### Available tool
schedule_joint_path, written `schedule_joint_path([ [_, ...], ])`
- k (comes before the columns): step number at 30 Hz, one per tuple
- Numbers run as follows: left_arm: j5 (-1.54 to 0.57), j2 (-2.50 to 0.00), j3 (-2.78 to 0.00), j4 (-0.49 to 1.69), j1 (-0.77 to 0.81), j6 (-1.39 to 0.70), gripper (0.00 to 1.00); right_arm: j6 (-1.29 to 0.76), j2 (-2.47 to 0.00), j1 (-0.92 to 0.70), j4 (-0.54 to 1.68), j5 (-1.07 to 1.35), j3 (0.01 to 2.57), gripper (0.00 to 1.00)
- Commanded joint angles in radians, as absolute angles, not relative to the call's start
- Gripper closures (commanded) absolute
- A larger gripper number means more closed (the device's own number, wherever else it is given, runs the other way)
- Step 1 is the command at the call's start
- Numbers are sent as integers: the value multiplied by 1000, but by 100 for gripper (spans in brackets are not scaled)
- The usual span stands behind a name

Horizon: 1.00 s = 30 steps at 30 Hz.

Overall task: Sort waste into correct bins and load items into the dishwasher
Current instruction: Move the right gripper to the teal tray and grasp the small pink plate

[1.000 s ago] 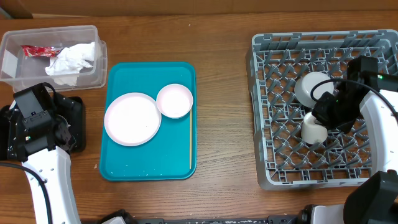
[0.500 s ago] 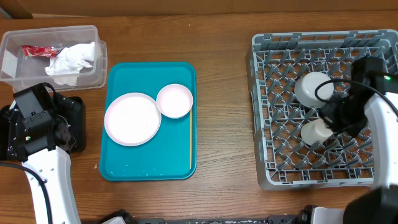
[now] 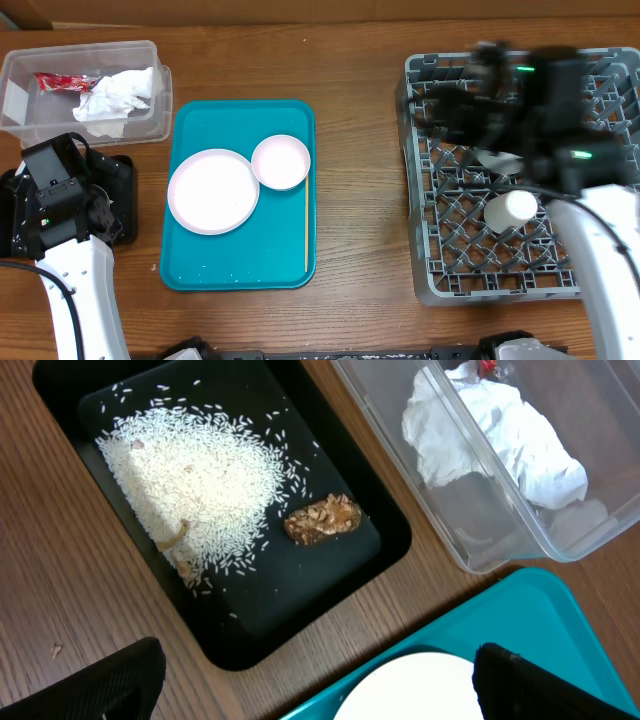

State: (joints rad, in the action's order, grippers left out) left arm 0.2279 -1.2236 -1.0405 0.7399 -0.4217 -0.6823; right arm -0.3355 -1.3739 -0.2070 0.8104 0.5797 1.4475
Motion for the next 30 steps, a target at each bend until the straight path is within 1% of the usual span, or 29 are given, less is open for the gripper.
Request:
schedule_joint_path([
  [1,227,-1223,-1049,740,-430,-696,0,-348,-1468,-438,682,467,1461,20],
  [6,227,-1223,-1049,741,-430,-696,0,-310,-1669,-685,567,88,1461,16],
  [8,227,-1223,-1049,740,-430,-696,0,-277,-1753,-743,547,-27,1461,15],
  [10,227,-1223,-1049,740,-430,-696,0,-209,-1834,-783,542,-82,1461,15],
  [16,228,-1223,-1049,740,-430,-696,0,-51,-1953,-831,567,-120,1461,18],
  [20,227,-1223,-1049,740,-430,-696,0,6,-1965,-847,597,-117,1461,20],
  [23,227,-1223,-1049,740,-430,-696,0,62,-1966,-860,600,-66,1461,23],
  [26,227,-1223,-1049,740,-430,-696,0,134,-1973,-889,600,-32,1461,23],
  [30,227,-1223,-1049,740,-430,-696,0,182,-2009,-905,597,-32,1461,23],
])
